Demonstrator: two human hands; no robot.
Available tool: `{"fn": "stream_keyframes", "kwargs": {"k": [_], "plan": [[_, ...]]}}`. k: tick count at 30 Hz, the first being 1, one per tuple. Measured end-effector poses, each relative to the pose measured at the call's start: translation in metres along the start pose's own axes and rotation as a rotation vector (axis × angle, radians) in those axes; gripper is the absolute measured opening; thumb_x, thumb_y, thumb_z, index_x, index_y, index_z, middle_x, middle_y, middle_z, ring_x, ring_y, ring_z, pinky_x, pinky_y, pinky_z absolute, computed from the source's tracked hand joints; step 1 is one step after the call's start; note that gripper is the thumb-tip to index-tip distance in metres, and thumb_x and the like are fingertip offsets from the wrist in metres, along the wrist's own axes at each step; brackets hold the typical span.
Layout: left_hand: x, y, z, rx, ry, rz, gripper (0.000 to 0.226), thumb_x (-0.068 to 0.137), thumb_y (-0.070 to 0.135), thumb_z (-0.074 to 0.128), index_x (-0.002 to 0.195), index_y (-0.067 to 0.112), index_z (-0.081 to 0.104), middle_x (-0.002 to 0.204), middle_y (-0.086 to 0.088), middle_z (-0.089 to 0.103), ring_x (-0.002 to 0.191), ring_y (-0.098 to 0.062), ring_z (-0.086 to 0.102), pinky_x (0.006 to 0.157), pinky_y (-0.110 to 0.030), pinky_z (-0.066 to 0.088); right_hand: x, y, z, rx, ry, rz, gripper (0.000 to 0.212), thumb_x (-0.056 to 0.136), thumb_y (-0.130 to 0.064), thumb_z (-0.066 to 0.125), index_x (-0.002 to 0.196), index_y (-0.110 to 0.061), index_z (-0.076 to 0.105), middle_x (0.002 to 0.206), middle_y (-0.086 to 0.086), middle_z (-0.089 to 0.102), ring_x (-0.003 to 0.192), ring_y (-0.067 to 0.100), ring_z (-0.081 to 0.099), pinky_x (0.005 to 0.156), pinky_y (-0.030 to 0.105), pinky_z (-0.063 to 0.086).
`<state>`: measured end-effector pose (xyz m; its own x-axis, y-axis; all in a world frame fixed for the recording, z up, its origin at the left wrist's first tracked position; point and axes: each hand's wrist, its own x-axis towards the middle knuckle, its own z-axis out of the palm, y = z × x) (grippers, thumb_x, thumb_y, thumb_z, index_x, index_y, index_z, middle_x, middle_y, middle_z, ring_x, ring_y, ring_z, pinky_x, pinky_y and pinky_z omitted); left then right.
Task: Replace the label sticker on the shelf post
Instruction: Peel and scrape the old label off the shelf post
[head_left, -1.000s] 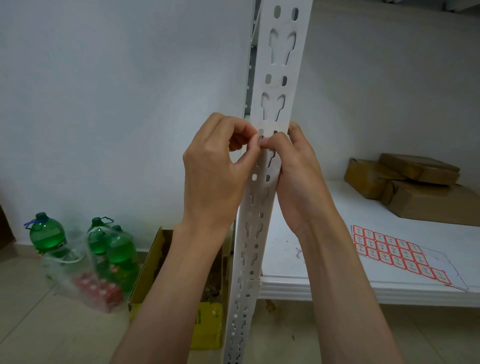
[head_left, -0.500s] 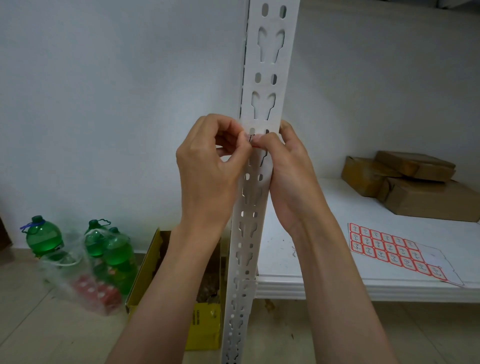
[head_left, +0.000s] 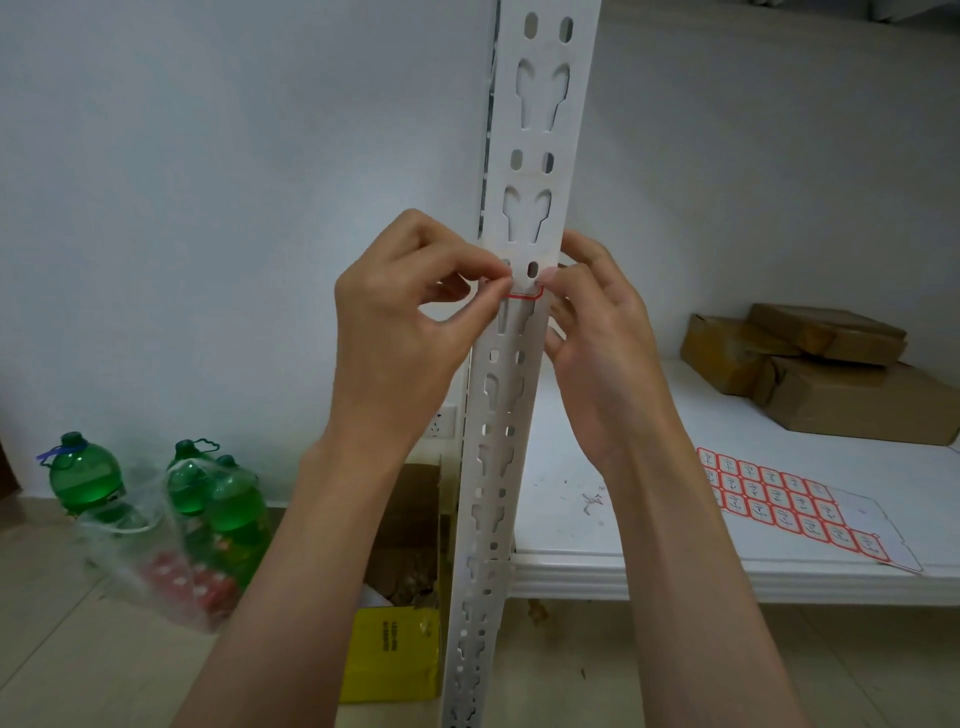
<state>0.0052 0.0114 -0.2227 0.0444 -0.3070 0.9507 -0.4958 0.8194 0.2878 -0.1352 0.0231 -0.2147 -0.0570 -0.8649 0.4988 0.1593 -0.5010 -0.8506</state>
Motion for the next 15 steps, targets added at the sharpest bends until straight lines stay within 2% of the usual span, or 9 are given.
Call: {"fn": "stream_keyframes", "kwargs": {"k": [2,7,9,13,15], "plan": [[-0.0001,0.0006,0.0005,0.047,-0.005,0.044,0.013,0.088,0.02,0.077,0.096,0.009,0.078,0.093,0.005,0.059,0.082,-0.01,0.062,0.075,-0.018,0.057,-0.0011,0.0009,0.0003,-0.018,0.002,0.003,0.028,0.101,-0.011,0.05,0.123,-0.025,0.06,0.098,-0.009,0.076,0.096,0.011,0.073,0.084,0.024,0.06],[-0.0019,0.0009,0.0042,0.104,0.049,0.08,0.013,0.089,0.017,0.076,0.096,0.006,0.078,0.09,-0.006,0.066,0.079,-0.013,0.064,0.075,-0.02,0.057,-0.0007,0.0034,0.002,-0.027,0.002,0.002,0.03,0.101,-0.016,0.052,0.128,-0.029,0.058,0.094,-0.015,0.075,0.095,0.007,0.073,0.073,0.017,0.058],[-0.0031,0.0014,0.0056,0.119,0.052,0.081,0.013,0.089,0.017,0.076,0.096,0.006,0.078,0.089,-0.007,0.068,0.078,-0.012,0.064,0.075,-0.017,0.057,-0.0008,0.0036,0.002,-0.019,-0.001,0.005,0.03,0.101,-0.017,0.053,0.128,-0.029,0.058,0.095,-0.014,0.076,0.096,0.007,0.073,0.074,0.017,0.058],[-0.0014,0.0046,0.0082,0.146,0.016,0.063,0.011,0.092,0.019,0.071,0.094,0.009,0.075,0.091,-0.002,0.065,0.079,-0.007,0.06,0.076,-0.009,0.052,-0.0012,0.0042,0.0035,-0.005,0.009,0.012,0.035,0.098,-0.014,0.055,0.131,-0.026,0.057,0.109,0.0,0.075,0.104,0.016,0.071,0.087,0.03,0.059],[-0.0005,0.0063,0.0103,0.148,0.007,0.047,0.008,0.092,0.018,0.069,0.092,0.009,0.071,0.092,0.004,0.059,0.079,-0.006,0.056,0.074,-0.011,0.052,-0.0008,0.0049,0.0047,0.011,0.023,0.019,0.037,0.096,-0.013,0.056,0.132,-0.026,0.056,0.11,0.004,0.074,0.105,0.018,0.07,0.091,0.033,0.056]]}}
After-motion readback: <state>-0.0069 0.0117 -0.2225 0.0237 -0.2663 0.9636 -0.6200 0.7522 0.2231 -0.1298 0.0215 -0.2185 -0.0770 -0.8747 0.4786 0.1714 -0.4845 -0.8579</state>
